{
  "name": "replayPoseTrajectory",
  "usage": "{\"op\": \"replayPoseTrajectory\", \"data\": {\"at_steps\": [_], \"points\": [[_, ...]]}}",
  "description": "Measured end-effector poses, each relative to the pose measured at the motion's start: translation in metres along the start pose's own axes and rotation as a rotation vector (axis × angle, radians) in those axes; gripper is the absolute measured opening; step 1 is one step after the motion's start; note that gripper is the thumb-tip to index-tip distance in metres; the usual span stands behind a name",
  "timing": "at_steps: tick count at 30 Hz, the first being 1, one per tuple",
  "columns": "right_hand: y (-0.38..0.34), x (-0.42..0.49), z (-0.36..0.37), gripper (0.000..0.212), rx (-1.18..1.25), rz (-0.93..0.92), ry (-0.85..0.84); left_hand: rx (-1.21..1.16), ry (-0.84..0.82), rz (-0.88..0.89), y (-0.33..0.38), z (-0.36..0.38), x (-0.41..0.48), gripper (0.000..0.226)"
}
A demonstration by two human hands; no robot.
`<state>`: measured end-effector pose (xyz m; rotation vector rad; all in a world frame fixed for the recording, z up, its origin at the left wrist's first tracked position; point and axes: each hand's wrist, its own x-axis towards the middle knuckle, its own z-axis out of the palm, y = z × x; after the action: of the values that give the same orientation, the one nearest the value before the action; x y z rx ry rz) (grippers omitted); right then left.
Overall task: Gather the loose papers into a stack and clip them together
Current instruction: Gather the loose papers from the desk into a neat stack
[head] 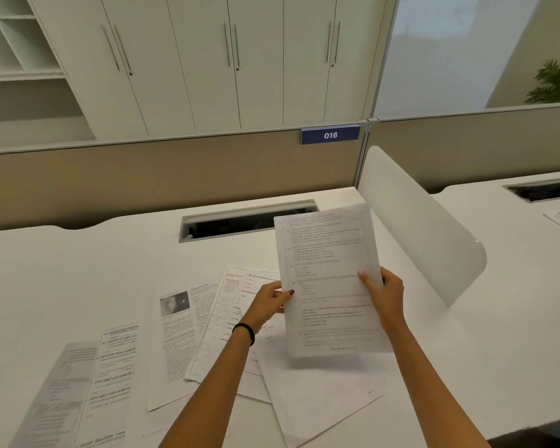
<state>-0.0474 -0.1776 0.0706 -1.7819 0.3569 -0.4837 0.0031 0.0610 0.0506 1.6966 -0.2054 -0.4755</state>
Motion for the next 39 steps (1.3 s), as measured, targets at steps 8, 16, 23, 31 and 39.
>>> {"op": "replayPoseTrajectory", "data": {"at_steps": [8, 16, 23, 31, 39], "points": [[0.046, -0.020, 0.010, 0.027, -0.100, 0.131, -0.079, 0.038, -0.015, -0.241, -0.041, -0.015, -0.017, 0.028], [0.087, -0.044, 0.016, 0.016, -0.240, 0.245, -0.091, 0.101, -0.095, -0.422, -0.051, -0.023, -0.032, 0.010], [0.106, -0.062, 0.019, 0.045, -0.484, 0.188, 0.053, 0.292, 0.274, -0.184, -0.071, -0.051, -0.029, 0.016], [0.127, -0.101, 0.009, 0.092, -0.845, -0.001, -0.158, 0.371, 0.356, -0.099, -0.091, -0.077, -0.029, 0.051], [0.122, -0.107, 0.023, 0.092, -0.862, 0.060, -0.092, 0.342, 0.253, -0.086, -0.094, -0.076, -0.028, 0.061]]}}
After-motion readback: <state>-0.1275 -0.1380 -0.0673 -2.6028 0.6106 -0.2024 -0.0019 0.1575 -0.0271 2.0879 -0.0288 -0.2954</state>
